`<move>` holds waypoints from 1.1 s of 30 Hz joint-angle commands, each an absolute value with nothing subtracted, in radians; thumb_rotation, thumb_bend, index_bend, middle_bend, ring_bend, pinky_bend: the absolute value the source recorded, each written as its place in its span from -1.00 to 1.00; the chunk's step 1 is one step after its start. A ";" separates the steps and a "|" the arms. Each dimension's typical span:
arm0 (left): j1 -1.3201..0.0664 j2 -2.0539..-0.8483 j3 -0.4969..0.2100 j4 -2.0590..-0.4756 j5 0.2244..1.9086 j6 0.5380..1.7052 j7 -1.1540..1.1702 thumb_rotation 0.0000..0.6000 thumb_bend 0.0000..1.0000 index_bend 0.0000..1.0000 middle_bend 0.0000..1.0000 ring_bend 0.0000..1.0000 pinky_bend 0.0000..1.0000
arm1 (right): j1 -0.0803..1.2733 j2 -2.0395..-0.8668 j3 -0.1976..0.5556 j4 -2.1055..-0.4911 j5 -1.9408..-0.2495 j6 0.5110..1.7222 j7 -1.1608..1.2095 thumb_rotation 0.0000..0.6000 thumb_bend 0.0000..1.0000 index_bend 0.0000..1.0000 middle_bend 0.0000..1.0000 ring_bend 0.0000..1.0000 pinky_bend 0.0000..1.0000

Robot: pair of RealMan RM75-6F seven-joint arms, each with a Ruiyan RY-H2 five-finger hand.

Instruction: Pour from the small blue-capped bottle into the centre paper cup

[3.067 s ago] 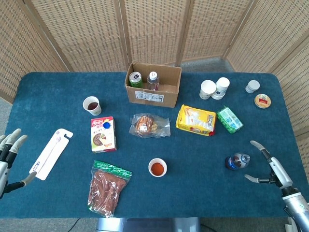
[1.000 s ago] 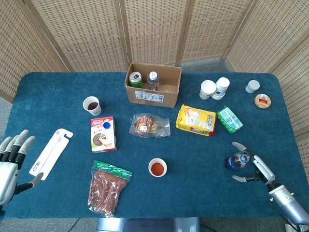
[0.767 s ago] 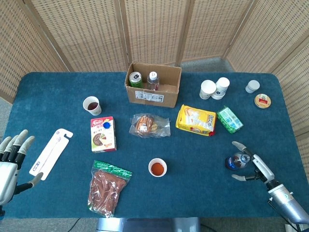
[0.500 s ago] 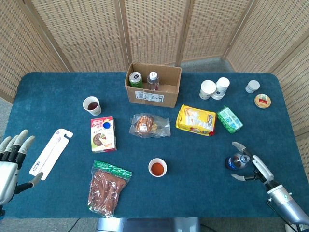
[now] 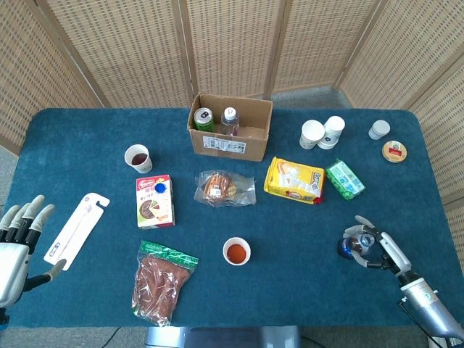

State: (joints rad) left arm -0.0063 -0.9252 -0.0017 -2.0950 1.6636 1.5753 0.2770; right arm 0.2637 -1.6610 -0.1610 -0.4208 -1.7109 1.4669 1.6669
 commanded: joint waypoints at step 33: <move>-0.051 -0.890 -0.010 -1.962 1.662 1.542 -0.009 1.00 -0.51 -1.00 -1.00 -1.00 -1.00 | 0.313 -1.361 -0.084 -1.204 -1.700 1.484 0.918 1.00 0.76 -0.11 0.10 -0.50 0.54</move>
